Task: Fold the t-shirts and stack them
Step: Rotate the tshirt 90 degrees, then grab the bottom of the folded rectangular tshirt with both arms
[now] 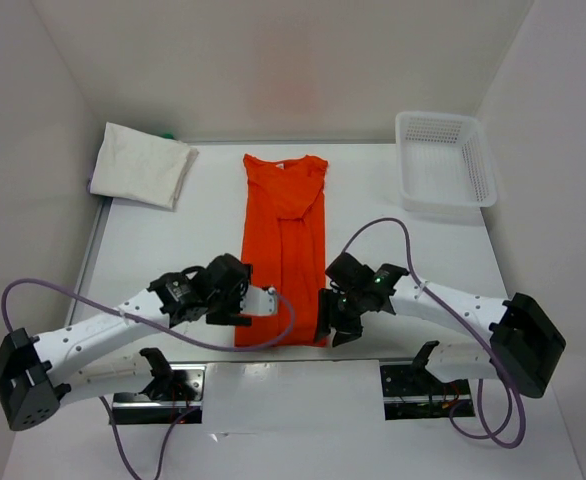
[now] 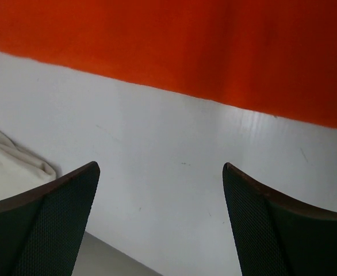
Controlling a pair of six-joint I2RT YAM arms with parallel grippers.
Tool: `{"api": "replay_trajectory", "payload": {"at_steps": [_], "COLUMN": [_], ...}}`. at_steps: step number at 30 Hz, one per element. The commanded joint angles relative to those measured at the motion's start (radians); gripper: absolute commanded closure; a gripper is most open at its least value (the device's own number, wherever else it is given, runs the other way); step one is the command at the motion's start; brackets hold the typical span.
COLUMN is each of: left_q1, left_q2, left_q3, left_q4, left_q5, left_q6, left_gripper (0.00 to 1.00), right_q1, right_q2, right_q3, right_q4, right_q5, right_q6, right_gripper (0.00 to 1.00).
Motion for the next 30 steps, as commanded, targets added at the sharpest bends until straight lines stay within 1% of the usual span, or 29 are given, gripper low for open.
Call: {"api": "replay_trajectory", "payload": {"at_steps": [1,4,6,8,11,16,17,20,21,23,27,28,30], "left_q1": [-0.106,-0.224,-0.287,-0.316,-0.365,-0.365,-0.374,-0.375,-0.375,-0.375,-0.375,-0.375,-0.375], "left_q2": [-0.024,-0.024,-0.002,-0.017,-0.043,0.055,0.084,0.141,0.152,0.173,0.193,0.193,0.193], "left_q3": [-0.045,-0.098,-0.163,-0.197,-0.198,-0.171,-0.158,-0.145,-0.158,-0.180,-0.180,-0.180,-0.180], "left_q4": [-0.079,-0.101,-0.073,-0.049,-0.040,-0.006,-0.006,0.026,0.057,0.085,0.085,0.085,0.085], "left_q5": [-0.062,-0.021,0.002,0.022,0.088,0.120,0.134,0.146,0.134,0.114,0.140,0.149,0.150], "left_q6": [0.108,0.151,0.208,0.258,0.297,0.361,0.361,0.383,0.383,0.406,0.395,0.395,0.395], "left_gripper": [0.06,0.07,0.10,0.10,0.10,0.10,0.10,0.15,0.19,0.24,0.31,0.36,0.41], "right_q1": [-0.008,-0.008,-0.017,-0.017,-0.017,-0.098,-0.124,-0.134,-0.134,-0.134,-0.134,-0.134,-0.134], "right_q2": [-0.003,0.039,0.066,0.100,0.113,0.152,0.181,0.246,0.261,0.287,0.330,0.340,0.340], "right_q3": [0.034,0.043,0.043,0.052,0.043,0.043,0.043,0.054,0.054,0.054,0.054,0.054,0.054], "right_q4": [-0.011,0.009,0.022,0.022,0.041,0.088,0.101,0.110,0.120,0.120,0.140,0.140,0.140], "right_q5": [-0.002,-0.002,-0.002,0.009,0.018,-0.046,-0.060,-0.100,-0.111,-0.122,-0.143,-0.143,-0.152], "right_q6": [0.020,0.031,0.031,0.022,-0.013,-0.093,-0.119,-0.151,-0.164,-0.182,-0.182,-0.182,-0.182], "right_gripper": [0.43,0.43,0.43,0.43,0.43,0.43,0.43,0.43,0.43,0.43,0.43,0.43,0.43]}}
